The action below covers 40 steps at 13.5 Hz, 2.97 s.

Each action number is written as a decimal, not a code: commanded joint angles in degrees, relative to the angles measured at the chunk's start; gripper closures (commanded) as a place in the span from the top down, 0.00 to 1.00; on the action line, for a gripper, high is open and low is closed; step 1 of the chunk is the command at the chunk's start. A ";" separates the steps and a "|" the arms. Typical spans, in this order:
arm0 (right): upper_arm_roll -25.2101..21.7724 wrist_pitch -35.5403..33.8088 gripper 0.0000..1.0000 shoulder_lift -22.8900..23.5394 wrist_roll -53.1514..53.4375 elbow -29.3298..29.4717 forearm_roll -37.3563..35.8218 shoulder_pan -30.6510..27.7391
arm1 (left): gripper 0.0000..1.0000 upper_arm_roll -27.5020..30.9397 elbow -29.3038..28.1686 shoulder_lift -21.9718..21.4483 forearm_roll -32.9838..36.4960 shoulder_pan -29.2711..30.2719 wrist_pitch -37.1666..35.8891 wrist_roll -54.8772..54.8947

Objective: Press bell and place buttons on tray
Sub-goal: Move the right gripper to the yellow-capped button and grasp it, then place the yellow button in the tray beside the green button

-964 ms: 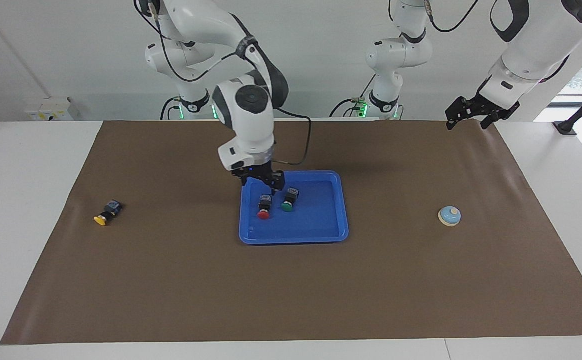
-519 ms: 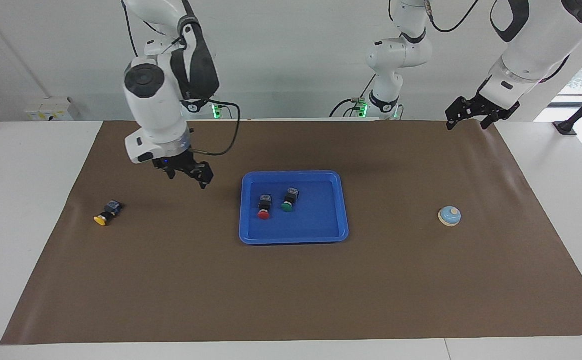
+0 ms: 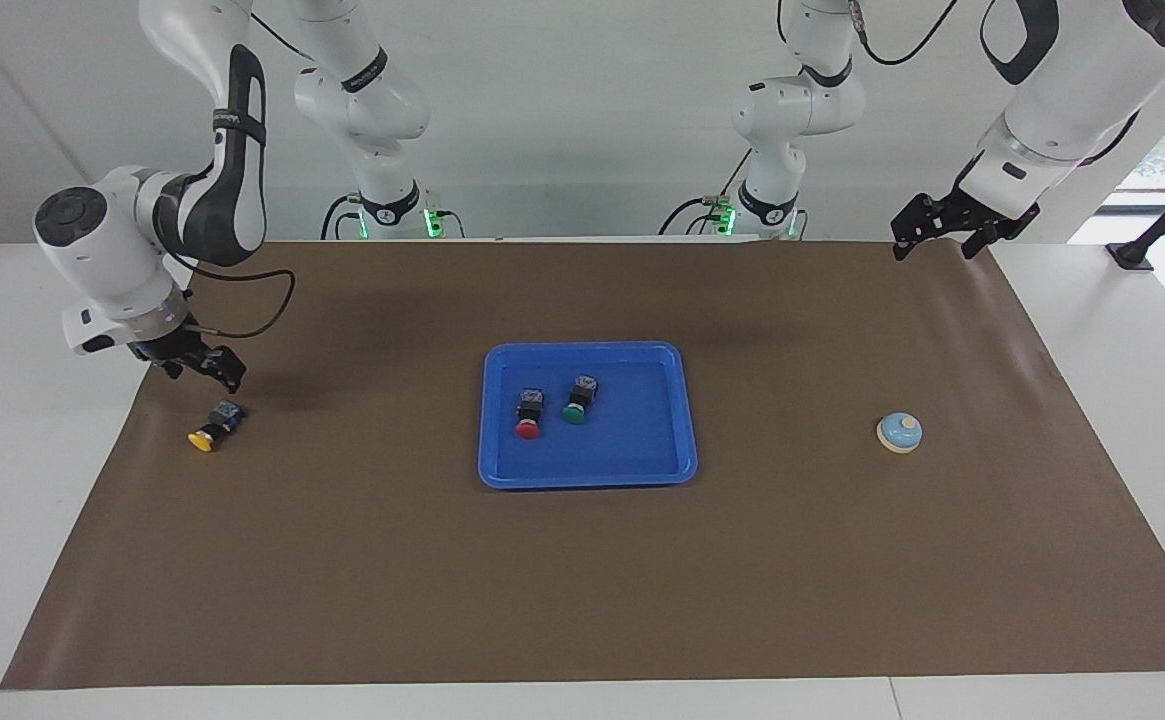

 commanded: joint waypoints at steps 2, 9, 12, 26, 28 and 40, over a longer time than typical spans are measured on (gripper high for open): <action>1.09 9.18 1.00 -0.94 0.23 -6.37 -0.58 -2.99 | 1.00 0.02 -0.92 -0.88 0.48 0.14 0.61 -0.48; 1.79 16.67 1.00 6.54 4.79 -4.44 0.48 -2.12 | 1.00 0.02 -0.84 -0.88 0.48 0.14 0.61 -0.48; 2.06 16.66 1.00 7.33 4.54 -3.38 1.00 -1.50 | 1.00 0.02 -0.84 -0.88 0.48 0.14 0.61 -0.48; 4.17 -18.37 0.00 8.56 9.96 22.78 3.63 10.51 | 1.00 0.02 -0.92 -0.88 0.39 0.05 0.61 -0.48; 4.17 -24.17 0.00 9.61 17.24 28.49 5.48 17.97 | 1.00 0.02 -0.92 -0.88 0.39 0.14 0.61 -0.48; 3.99 -18.34 0.00 21.03 43.82 37.49 9.35 51.65 | 1.00 0.02 -0.92 -0.88 0.48 0.05 0.61 -0.48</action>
